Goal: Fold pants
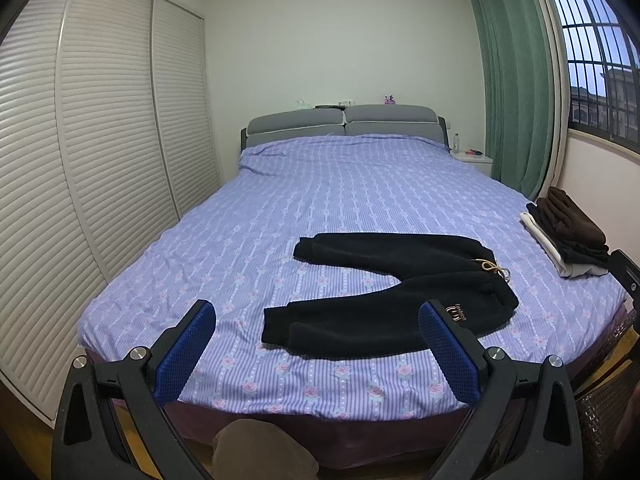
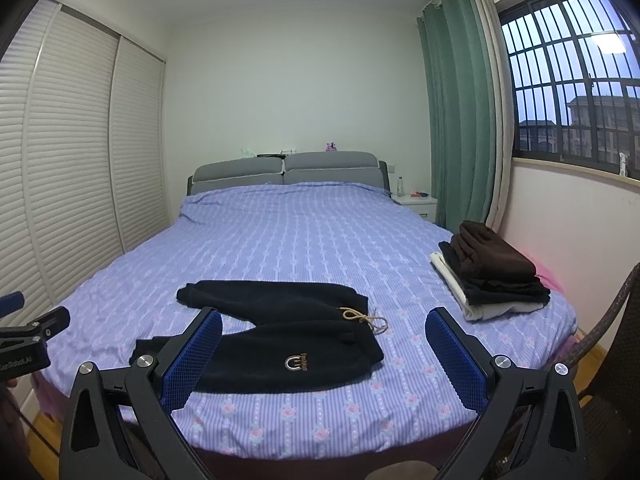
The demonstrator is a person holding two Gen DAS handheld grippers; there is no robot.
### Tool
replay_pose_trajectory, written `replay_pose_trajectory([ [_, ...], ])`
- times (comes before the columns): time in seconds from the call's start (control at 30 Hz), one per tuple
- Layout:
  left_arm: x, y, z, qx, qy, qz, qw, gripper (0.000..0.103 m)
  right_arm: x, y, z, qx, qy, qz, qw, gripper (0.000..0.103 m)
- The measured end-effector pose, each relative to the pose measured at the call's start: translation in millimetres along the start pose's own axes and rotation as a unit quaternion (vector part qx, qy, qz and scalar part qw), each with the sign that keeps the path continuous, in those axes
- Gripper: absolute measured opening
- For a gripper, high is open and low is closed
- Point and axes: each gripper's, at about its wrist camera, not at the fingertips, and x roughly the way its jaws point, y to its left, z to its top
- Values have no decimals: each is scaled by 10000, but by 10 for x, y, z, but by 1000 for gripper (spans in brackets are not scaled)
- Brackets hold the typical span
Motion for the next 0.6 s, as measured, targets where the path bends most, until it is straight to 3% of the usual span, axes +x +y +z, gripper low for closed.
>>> replay_pose_trajectory([
  [0.6,18,46,-34,-1,16,31,10000,103,7,31,-16,-14,18,29,10000,103],
])
